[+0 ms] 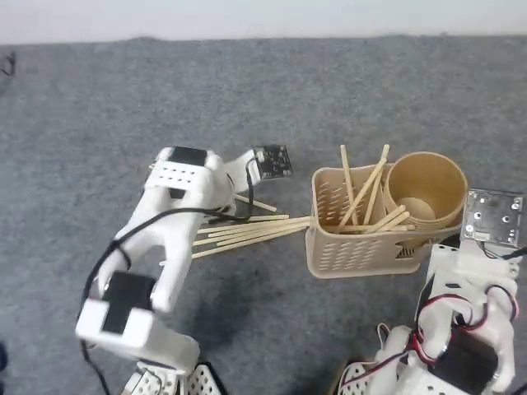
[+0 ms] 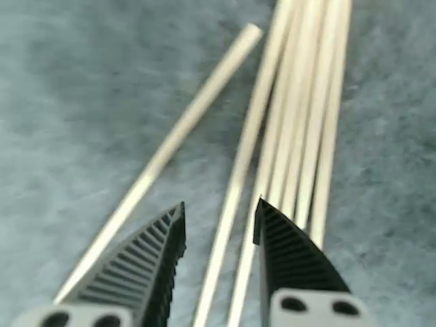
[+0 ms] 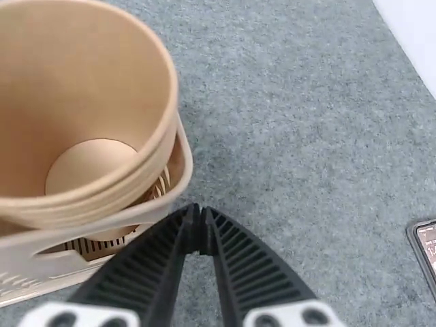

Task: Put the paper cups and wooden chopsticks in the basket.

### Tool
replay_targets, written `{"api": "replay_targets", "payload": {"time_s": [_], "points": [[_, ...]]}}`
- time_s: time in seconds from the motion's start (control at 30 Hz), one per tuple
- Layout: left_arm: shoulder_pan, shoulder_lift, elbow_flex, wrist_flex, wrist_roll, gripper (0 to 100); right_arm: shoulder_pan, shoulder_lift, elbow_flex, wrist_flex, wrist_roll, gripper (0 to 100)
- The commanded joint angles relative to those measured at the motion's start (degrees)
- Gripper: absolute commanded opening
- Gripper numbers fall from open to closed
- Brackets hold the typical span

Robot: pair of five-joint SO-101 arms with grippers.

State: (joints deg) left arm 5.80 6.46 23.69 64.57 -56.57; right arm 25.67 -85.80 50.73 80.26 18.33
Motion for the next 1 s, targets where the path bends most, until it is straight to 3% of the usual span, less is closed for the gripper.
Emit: {"api": "replay_targets", "payload": {"time_s": [0.0,0.43,0.77,0.97], "points": [[-0.4,1.6,-2.1,-1.0,-0.7,15,-0.2,0.8,-0.2,-1.1,0.5,0.8],[-0.2,6.1,-1.9,-4.7,-3.1,15,-0.2,0.8,-0.2,-1.1,0.4,0.8],[1.2,-0.2,-5.3,4.1,-3.1,15,-0.2,0.8,-0.2,-1.2,0.4,0.8],[1.2,-2.5,0.0,1.8,-3.1,15,-0.2,0.8,-0.2,-1.2,0.4,0.8]]}}
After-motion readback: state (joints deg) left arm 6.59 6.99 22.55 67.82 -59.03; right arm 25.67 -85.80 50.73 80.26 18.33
